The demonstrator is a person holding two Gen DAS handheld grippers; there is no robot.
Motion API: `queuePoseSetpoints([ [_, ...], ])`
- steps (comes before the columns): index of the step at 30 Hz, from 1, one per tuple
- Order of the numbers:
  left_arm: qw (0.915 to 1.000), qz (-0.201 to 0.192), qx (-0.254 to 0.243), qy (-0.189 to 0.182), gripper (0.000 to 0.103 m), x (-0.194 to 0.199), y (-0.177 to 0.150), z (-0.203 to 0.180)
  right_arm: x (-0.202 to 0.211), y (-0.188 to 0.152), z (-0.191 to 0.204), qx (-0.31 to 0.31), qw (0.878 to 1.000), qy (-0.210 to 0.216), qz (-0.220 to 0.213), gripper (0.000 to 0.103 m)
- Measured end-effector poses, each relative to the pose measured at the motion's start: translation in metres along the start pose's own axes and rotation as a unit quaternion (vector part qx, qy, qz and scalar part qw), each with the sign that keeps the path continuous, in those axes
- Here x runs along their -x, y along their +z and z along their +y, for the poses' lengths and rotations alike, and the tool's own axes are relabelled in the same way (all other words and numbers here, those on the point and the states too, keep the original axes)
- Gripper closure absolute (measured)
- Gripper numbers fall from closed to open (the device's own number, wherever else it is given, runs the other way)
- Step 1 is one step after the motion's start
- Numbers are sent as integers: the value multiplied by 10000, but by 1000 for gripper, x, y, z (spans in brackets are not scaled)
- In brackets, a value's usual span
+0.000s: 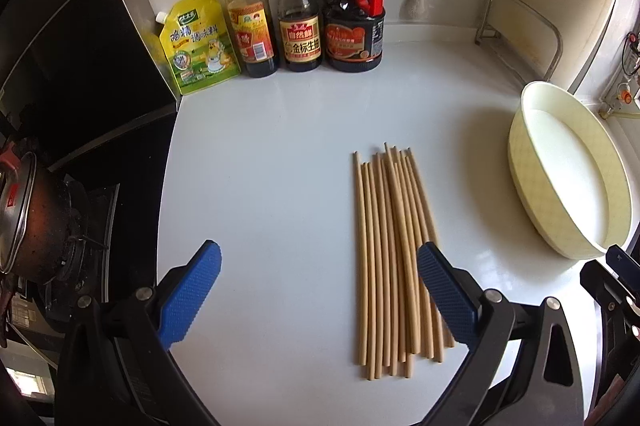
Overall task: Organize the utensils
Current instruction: 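Move the right tool over the chopsticks and grasp one chopstick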
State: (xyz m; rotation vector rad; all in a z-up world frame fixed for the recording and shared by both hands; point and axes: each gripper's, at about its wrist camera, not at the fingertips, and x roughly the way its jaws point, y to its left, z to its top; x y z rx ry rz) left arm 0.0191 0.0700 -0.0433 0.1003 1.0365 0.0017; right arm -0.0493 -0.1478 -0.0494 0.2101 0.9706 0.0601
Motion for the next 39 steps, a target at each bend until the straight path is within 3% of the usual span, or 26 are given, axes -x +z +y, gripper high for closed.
queuePoseSetpoints([
  [4, 9999, 97, -39, -25, 6, -21, -10, 8, -30, -5, 15, 167, 9995, 90, 247, 33],
  [8, 9990, 312, -14, -316, 6, -43, -17, 13, -59, -12, 24, 250, 9987, 118, 430, 33],
  [17, 9982, 517, -106, -302, 6, -81, -28, 16, -109, -18, 28, 337, 9972, -79, 666, 33],
  [39, 9979, 443, -196, -425, 6, -105, -35, 9, -143, -15, 32, 508, 9946, -571, 701, 33],
])
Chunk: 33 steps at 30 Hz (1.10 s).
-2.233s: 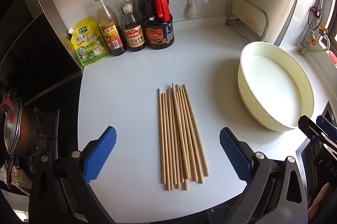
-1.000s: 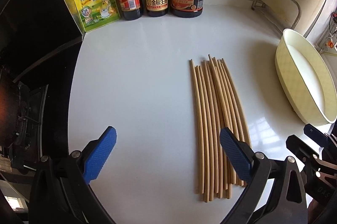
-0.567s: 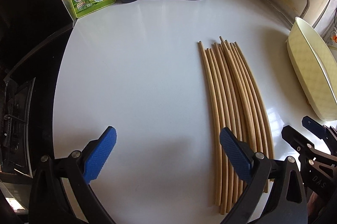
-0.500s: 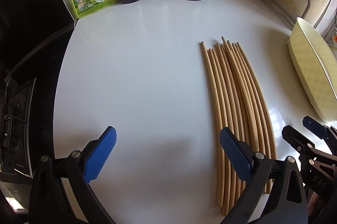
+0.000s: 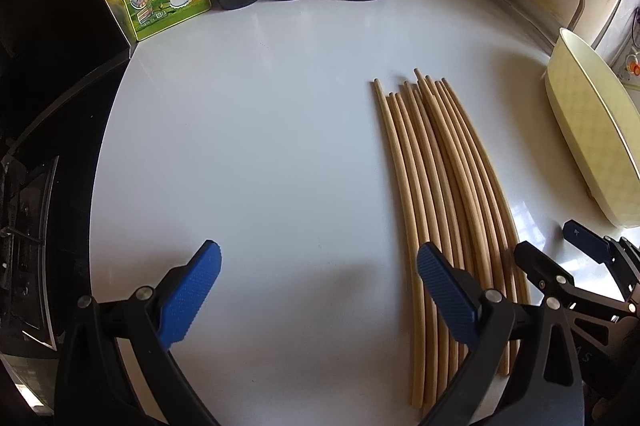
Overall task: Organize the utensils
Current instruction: 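Move the right tool over the chopsticks and grasp one chopstick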
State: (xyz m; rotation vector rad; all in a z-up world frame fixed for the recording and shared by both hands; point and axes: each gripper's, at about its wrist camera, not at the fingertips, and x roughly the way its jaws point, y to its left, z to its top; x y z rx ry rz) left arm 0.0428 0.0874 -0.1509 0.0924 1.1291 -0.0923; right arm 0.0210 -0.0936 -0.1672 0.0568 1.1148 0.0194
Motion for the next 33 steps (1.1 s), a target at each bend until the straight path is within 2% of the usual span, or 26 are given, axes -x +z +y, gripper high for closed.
queuePoseSetpoints([
  [16, 9997, 200, -123, 121, 6, -11, -1, -7, 0, -5, -12, -74, 9999, -119, -48, 33],
  [25, 9996, 206, -19, 211, 7, -14, 2, -1, -3, -2, 0, 145, 9997, -176, -124, 33],
  [28, 9998, 149, 30, 111, 17, -11, 5, 0, -5, 0, 6, 283, 9993, -191, -177, 33],
  [30, 9999, 147, 20, 20, 32, -9, 8, -2, -5, 1, 12, 419, 9986, -203, -235, 34],
  [31, 9999, 147, -4, -6, 35, -7, 9, -4, -5, 1, 14, 485, 9982, -216, -268, 38],
  [33, 9999, 142, -72, -57, 48, -5, 11, -8, -5, 1, 17, 555, 9979, -142, -286, 46],
])
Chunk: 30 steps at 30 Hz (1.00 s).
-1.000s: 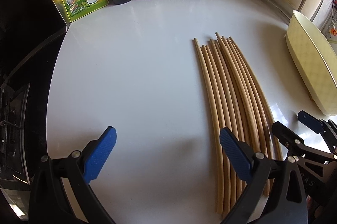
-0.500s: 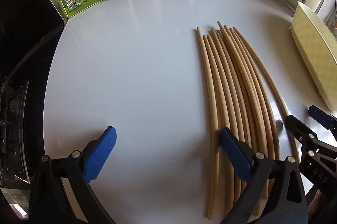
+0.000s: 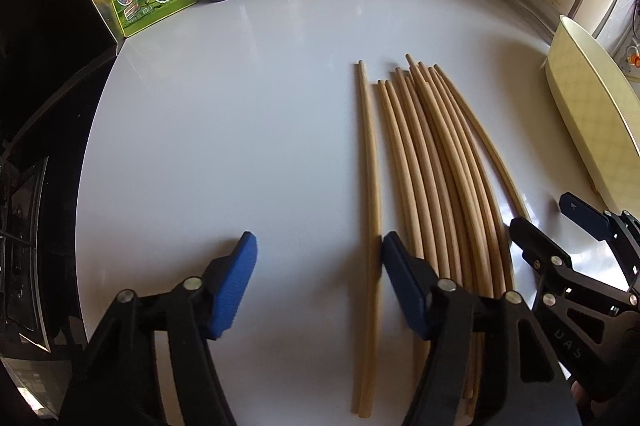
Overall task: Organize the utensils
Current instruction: 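Move the right tool over the chopsticks and grasp one chopstick, then lift the chopstick with the right tool while the left tool grasps another chopstick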
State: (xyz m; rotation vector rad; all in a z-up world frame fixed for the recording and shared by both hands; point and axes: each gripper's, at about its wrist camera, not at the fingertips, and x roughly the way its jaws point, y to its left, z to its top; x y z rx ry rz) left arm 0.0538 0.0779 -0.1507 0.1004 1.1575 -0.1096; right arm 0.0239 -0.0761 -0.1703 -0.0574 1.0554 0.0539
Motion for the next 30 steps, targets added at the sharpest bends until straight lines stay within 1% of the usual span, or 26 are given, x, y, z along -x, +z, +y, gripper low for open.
queuePoseSetpoints([
  [1, 10000, 3, -36, -56, 53, 1, 1, -2, 1, 0, 1, 20, 10000, 53, 8, 52],
  [2, 9999, 8, -80, -107, 64, 3, 2, -6, 1, 0, 3, 60, 10000, 79, 11, 55],
  [3, 9998, 12, -132, -122, 76, 4, 2, -8, 2, 0, 5, 118, 9999, 100, 20, 62],
  [4, 9997, 26, -177, -152, 83, 5, 1, -11, 2, 1, 8, 163, 9998, 121, 41, 72],
  [5, 9996, 53, -211, -178, 93, 5, 2, -14, 2, 3, 10, 199, 9997, 130, 71, 78],
  [6, 9995, 83, -230, -186, 95, 4, 3, -15, 2, 5, 11, 230, 9996, 138, 109, 93],
  [7, 9995, 117, -237, -188, 95, 4, 4, -15, 1, 6, 12, 251, 9995, 135, 145, 97],
  [9, 9992, 197, -233, -254, 95, 4, 5, -14, 1, 8, 9, 170, 9994, 221, 210, 97],
  [12, 9984, 326, -193, -422, 96, 5, 7, -9, 2, 9, -1, -156, 9986, 397, 300, 97],
  [16, 9978, 359, -168, -539, 96, 15, 10, -2, 14, 9, -6, -363, 9977, 507, 262, 97],
  [19, 9969, 382, -127, -674, 96, 24, 16, 1, 24, 13, -8, -530, 9960, 688, 225, 97],
  [25, 9961, 92, -299, -828, 96, 54, 34, -5, 55, 24, -13, -695, 9942, 814, -69, 97],
  [30, 9921, -270, -703, -1001, 96, 82, 59, -31, 84, 30, -36, -982, 9917, 718, -409, 97],
])
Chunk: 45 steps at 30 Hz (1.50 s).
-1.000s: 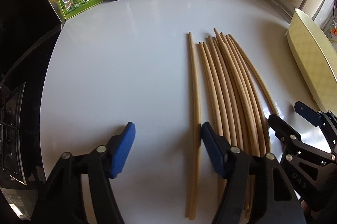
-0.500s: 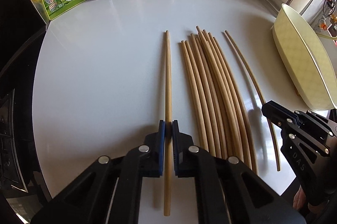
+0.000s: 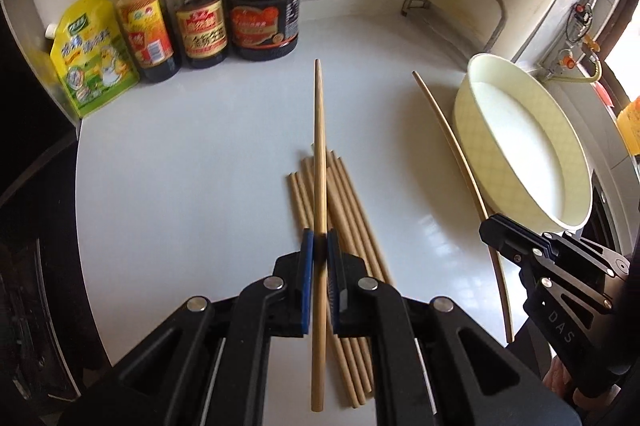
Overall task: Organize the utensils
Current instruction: 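Lift the chopstick with the right tool while the left tool grasps another chopstick, then lower both chopsticks into the white basin and open both tools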
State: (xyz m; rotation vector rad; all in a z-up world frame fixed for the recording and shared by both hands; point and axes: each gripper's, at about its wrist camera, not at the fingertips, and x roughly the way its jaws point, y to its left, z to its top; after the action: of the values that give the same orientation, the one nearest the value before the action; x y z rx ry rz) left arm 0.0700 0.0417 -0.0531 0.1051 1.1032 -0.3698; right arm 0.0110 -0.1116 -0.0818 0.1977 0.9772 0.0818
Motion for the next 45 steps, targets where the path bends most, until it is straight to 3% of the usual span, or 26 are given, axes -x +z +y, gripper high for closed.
queuePoseSetpoints([
  [7, 9933, -362, -920, -593, 96, 7, 51, -69, 39, 11, -63, -776, 9942, -527, -525, 97],
  [14, 9721, -450, -1923, -1265, 96, -13, 90, -152, 57, 17, -138, -1731, 9748, -1159, -801, 97],
  [20, 9585, -342, -2465, -1392, 96, -43, 108, -196, 51, 29, -170, -2123, 9633, -1335, -955, 97],
  [30, 9468, -184, -2902, -1380, 96, -79, 118, -223, 22, 38, -197, -2539, 9540, -1343, -865, 97],
  [42, 9460, -33, -2935, -1378, 95, -98, 120, -225, 7, 34, -204, -2617, 9506, -1547, -632, 97],
  [43, 9470, -49, -2907, -1368, 94, -99, 121, -224, 7, 34, -204, -2618, 9507, -1544, -617, 97],
  [45, 9490, -57, -2844, -1358, 78, -99, 123, -222, 7, 35, -204, -2615, 9503, -1578, -610, 96],
])
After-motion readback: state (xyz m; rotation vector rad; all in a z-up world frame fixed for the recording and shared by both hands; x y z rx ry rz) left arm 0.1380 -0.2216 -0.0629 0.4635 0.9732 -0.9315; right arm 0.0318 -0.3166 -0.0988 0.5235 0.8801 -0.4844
